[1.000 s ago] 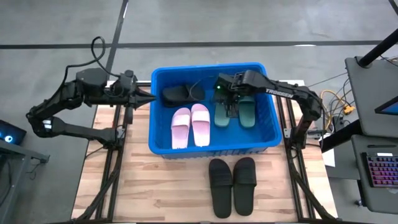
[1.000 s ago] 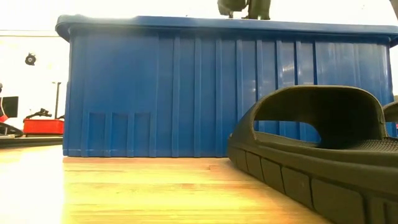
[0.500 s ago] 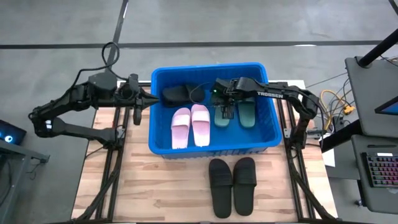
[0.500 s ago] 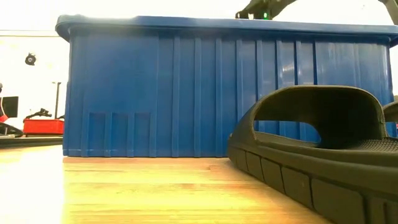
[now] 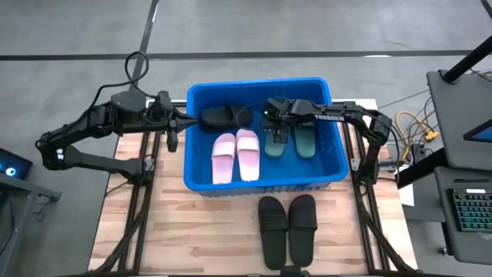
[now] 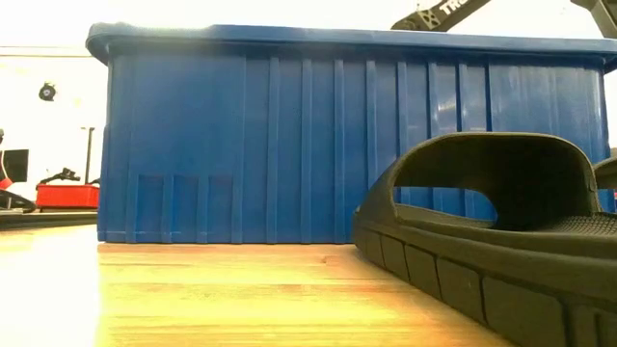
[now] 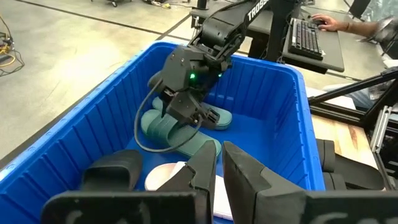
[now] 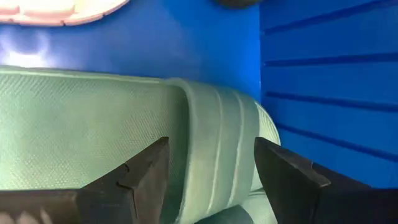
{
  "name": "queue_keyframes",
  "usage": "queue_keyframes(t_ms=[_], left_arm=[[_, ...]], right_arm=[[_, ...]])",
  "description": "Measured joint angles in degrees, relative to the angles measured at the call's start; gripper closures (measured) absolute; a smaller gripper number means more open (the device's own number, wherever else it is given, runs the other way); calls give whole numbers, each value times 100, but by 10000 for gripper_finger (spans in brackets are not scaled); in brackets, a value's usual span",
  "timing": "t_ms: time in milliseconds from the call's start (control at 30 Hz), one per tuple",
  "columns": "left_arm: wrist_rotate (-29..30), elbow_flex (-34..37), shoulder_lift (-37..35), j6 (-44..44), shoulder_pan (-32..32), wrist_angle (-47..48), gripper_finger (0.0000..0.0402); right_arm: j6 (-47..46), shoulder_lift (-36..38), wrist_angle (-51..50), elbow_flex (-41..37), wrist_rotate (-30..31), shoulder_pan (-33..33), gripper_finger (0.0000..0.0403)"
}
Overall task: Pick and place slides into bin
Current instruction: Put the green slide into the blue container
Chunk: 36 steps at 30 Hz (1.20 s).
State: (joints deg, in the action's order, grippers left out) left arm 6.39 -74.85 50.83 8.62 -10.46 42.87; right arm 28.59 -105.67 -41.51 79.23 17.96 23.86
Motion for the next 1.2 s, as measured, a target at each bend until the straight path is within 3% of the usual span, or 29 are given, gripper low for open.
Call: queue_keyframes(t_ms=[300, 500, 833, 967, 1200], left_arm=[[-2, 0, 2, 0, -2, 2, 388], [-3, 0, 7, 0, -2, 2, 388], [-6, 0, 46, 8, -2, 2, 388], [-7, 0, 59, 9, -2, 2, 388], [-7, 0, 63, 9, -2, 2, 388]], right_arm=[[487, 4, 351, -459, 26, 74, 179], [17, 7, 720, -637, 581, 85, 179], [19, -41, 1069, -642, 614, 101, 185], [-6, -57, 999, -642, 637, 103, 227], [-8, -57, 963, -642, 578, 101, 361]])
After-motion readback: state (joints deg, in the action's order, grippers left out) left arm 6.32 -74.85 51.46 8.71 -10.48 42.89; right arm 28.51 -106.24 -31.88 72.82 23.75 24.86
